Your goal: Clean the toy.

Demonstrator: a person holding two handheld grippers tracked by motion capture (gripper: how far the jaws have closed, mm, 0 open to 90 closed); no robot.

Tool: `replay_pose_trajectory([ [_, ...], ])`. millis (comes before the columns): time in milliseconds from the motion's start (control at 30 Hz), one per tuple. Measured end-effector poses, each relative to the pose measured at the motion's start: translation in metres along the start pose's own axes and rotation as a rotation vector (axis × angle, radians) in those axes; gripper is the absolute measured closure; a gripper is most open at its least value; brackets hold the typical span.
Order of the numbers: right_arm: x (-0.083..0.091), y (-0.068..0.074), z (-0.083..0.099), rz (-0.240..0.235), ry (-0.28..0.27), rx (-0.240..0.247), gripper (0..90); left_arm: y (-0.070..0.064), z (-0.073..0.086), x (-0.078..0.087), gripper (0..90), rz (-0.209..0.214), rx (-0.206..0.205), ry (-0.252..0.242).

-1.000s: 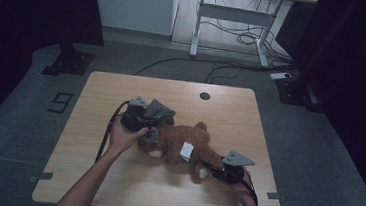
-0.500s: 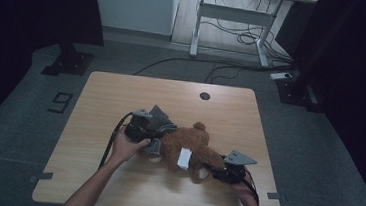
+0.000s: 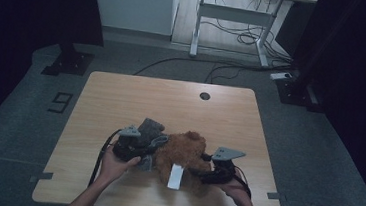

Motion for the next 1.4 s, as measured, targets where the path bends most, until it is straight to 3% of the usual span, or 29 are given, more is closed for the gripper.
replay_pose_trajectory([
  [167,-0.022,0.014,0.009,0.026,0.096,0.024,48.1,-0.003,0.015,0.004,85.2,0.028,0.007,0.008],
  [300,-0.032,0.012,0.015,0.078,0.127,0.036,54.6,-0.008,0.016,-0.001,85.2,0.034,0.002,0.012],
  [433,-0.033,-0.009,0.013,0.179,0.131,0.019,58.5,-0.013,0.004,-0.011,85.2,0.034,-0.007,0.016],
  [500,-0.035,-0.024,0.013,0.214,0.122,-0.018,59.5,-0.016,-0.005,-0.017,85.2,0.017,-0.017,0.019],
  [567,-0.036,-0.038,0.011,0.235,0.096,-0.040,59.8,-0.017,-0.013,-0.023,85.2,-0.017,-0.027,0.030],
  [667,-0.038,-0.052,0.008,0.267,0.066,-0.067,60.0,-0.017,-0.024,-0.029,84.9,-0.007,-0.012,0.043],
  [800,-0.037,-0.054,0.008,0.278,0.044,-0.063,60.5,-0.026,-0.044,-0.022,84.3,0.004,-0.029,0.026],
  [933,-0.036,-0.051,0.010,0.278,0.035,-0.052,60.4,-0.054,-0.080,-0.022,84.2,0.018,-0.092,-0.001],
  [1000,-0.035,-0.048,0.011,0.270,0.032,-0.046,60.2,-0.071,-0.099,-0.029,84.1,0.032,-0.120,-0.003],
  [1067,-0.034,-0.047,0.012,0.274,0.035,-0.044,60.0,-0.085,-0.113,-0.047,84.1,0.031,-0.142,0.031],
  [1133,-0.032,-0.045,0.014,0.271,0.036,-0.041,59.8,-0.085,-0.114,-0.069,84.0,-0.040,-0.162,0.092],
  [1167,-0.032,-0.045,0.015,0.275,0.035,-0.044,59.8,-0.084,-0.112,-0.078,84.0,-0.053,-0.163,0.116],
  [1200,-0.031,-0.045,0.016,0.274,0.034,-0.046,59.8,-0.079,-0.107,-0.087,84.0,-0.052,-0.155,0.136],
  [1233,-0.031,-0.045,0.018,0.270,0.039,-0.050,59.9,-0.076,-0.104,-0.090,84.3,-0.030,-0.141,0.126],
  [1300,-0.032,-0.046,0.021,0.262,0.046,-0.050,59.8,-0.066,-0.096,-0.087,84.8,0.044,-0.085,0.088],
  [1400,-0.032,-0.046,0.021,0.237,0.022,-0.063,59.9,-0.057,-0.088,-0.077,85.1,0.032,-0.070,0.056],
])
Point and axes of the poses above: each handheld gripper's, and its own axes: x roughly backward along the jaws, z roughly out of its underside, y roughly to its left, the point moved 7 cm from there along -x, roughly forward along the jaws, and after that the axes turned 15 degrees about y, right-handed, at the moved point
